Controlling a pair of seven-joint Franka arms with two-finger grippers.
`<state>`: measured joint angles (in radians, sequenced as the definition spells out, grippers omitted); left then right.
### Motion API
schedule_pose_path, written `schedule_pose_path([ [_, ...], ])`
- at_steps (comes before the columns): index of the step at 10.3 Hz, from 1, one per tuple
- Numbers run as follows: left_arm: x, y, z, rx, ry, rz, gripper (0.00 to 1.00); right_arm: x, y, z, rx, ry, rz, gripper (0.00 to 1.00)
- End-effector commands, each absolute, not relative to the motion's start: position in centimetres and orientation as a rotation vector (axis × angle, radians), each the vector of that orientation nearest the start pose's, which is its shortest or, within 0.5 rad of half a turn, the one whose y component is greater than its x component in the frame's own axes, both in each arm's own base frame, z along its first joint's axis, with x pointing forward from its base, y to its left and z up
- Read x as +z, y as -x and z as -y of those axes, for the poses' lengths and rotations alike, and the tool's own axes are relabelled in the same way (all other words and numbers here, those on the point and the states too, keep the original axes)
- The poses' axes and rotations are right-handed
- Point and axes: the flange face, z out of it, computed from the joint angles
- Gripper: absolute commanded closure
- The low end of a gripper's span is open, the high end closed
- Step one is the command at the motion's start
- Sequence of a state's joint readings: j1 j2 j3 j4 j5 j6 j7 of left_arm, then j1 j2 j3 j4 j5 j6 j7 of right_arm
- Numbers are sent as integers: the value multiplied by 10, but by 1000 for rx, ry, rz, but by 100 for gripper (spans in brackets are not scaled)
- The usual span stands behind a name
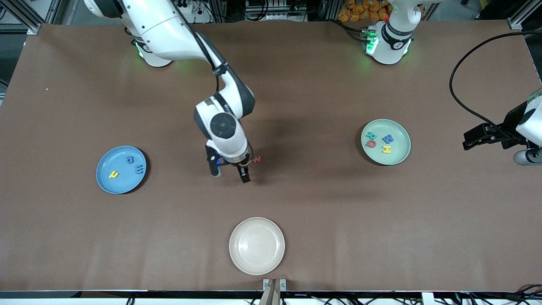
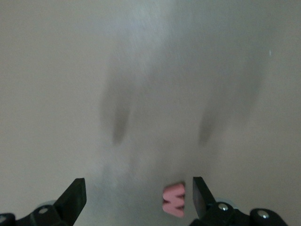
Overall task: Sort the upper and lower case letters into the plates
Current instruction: 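Move the right gripper over the pink w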
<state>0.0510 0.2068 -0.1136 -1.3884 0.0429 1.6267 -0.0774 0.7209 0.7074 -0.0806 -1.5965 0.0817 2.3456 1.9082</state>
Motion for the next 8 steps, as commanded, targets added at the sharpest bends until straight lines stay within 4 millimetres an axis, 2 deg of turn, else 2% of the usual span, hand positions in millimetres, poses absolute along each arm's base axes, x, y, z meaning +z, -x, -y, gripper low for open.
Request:
schedule_pose_path([
  [1, 616, -606, 33, -103, 3137, 45, 0, 204, -549, -442, 8, 2417, -1928, 0],
  [3, 616, -603, 49, -94, 3127, 1, 0, 199, -545, -445, 10, 2414, -1942, 0],
  [8, 614, -601, 44, -78, 3115, 7, 0, 179, -542, -446, 6, 2419, -1939, 0],
])
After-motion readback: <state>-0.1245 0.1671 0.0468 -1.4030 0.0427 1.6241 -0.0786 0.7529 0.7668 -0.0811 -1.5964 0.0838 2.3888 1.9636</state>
